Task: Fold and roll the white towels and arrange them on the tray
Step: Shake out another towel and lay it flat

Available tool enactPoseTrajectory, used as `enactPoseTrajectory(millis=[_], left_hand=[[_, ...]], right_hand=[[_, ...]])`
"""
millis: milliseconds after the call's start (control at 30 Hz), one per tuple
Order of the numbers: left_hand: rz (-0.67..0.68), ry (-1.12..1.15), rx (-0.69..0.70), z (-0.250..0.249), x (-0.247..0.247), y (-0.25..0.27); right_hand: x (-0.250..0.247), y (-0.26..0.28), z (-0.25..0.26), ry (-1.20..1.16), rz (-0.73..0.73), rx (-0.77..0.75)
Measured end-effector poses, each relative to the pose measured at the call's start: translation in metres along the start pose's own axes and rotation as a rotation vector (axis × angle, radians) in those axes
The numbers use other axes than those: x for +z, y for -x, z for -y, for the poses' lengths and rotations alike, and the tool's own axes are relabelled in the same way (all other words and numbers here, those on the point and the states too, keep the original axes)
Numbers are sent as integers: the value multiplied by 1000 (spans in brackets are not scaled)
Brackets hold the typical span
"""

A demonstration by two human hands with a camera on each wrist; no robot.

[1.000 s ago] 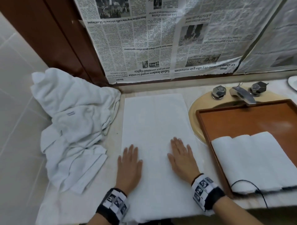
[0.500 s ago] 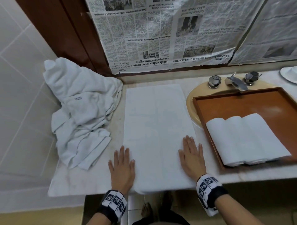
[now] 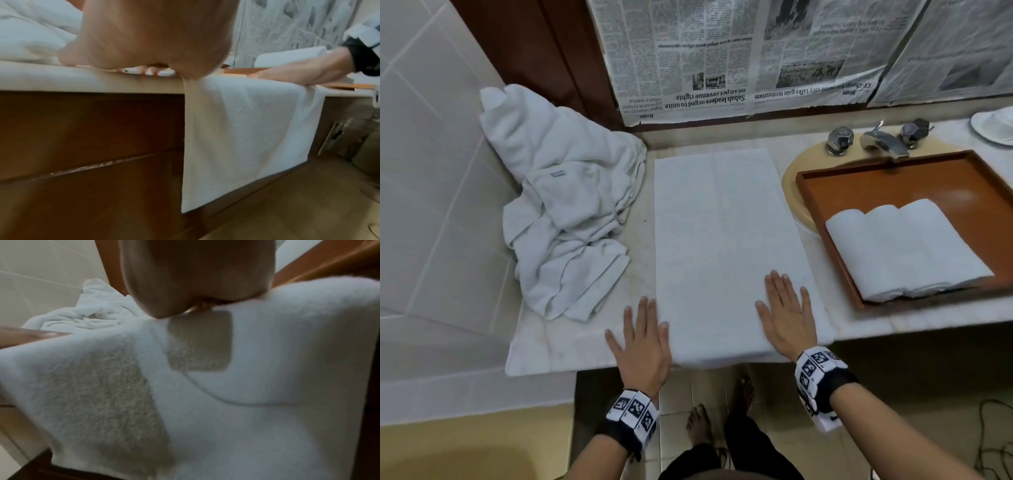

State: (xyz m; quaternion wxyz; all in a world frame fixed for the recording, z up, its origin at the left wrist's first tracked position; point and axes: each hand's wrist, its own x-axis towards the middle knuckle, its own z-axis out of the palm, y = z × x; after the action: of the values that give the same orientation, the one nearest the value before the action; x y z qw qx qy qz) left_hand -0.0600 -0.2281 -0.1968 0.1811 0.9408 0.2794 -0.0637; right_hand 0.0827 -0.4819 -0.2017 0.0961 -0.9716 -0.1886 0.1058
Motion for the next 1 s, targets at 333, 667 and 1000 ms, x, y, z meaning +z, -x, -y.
enactPoseTrajectory(millis=[333, 667, 1000], left_hand=[[20, -18, 124, -36, 18, 4], [4, -6, 197, -78, 11, -14], [57, -78, 66, -51, 14, -15]], right_hand=[[4, 16, 2, 45, 44, -22], [-15, 4, 3, -15, 37, -131], [-20, -21, -45, 7, 63, -43]])
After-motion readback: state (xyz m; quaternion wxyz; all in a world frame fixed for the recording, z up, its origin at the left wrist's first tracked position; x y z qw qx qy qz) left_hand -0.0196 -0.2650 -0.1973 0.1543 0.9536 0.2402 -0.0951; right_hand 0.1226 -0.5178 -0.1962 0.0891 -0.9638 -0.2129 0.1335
